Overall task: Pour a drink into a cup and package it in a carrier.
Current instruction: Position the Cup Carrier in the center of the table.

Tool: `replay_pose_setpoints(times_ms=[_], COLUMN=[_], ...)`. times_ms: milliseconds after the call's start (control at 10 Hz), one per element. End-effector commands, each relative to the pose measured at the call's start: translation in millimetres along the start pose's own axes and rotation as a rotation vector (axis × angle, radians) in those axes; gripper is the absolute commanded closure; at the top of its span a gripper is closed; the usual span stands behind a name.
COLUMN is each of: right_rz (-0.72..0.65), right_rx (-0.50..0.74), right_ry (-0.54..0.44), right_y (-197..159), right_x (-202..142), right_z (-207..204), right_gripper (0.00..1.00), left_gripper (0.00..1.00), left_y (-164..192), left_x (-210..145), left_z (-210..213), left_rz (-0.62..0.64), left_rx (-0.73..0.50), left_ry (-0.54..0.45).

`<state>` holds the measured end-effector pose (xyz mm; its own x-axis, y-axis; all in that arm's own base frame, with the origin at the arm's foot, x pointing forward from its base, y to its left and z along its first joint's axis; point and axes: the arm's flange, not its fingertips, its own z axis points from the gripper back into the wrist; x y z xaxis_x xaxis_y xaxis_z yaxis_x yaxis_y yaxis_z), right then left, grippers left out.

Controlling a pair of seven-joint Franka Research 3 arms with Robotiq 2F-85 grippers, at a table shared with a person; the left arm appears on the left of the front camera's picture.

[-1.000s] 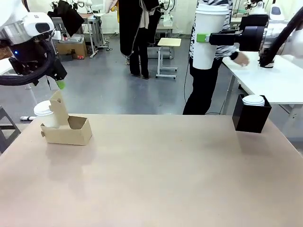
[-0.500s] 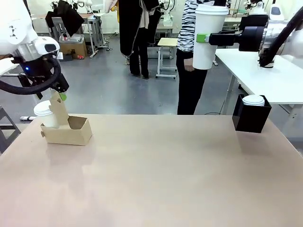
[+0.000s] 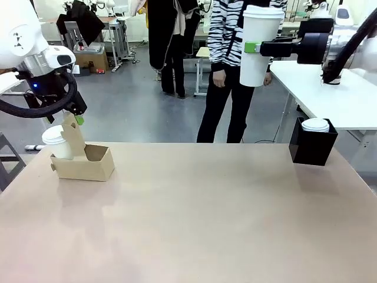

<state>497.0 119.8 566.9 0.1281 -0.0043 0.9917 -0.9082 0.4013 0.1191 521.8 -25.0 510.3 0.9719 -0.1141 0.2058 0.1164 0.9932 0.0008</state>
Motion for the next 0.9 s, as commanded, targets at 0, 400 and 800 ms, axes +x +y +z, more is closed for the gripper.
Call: replay_pose_setpoints(times_ms=[0,400,800], right_rz=[0.017,0.017,0.017], right_rx=[-0.018,-0.018,-0.018], right_ry=[-0.015,-0.015,-0.015], right_y=[0,0,0], right_x=[4,4,4], right_z=[-4,-4,-4], right_gripper=[0.2,0.2,0.2], left_gripper=[0.6,1.0,1.0], left_y=[3,4,10], left_x=[9,21,19], left_z=[0,-7,-10], left_rz=[0.02,0.029,0.056], left_rx=[-0.046,-0.024,-0.002], left_ry=[0.005,0.029,0.046])
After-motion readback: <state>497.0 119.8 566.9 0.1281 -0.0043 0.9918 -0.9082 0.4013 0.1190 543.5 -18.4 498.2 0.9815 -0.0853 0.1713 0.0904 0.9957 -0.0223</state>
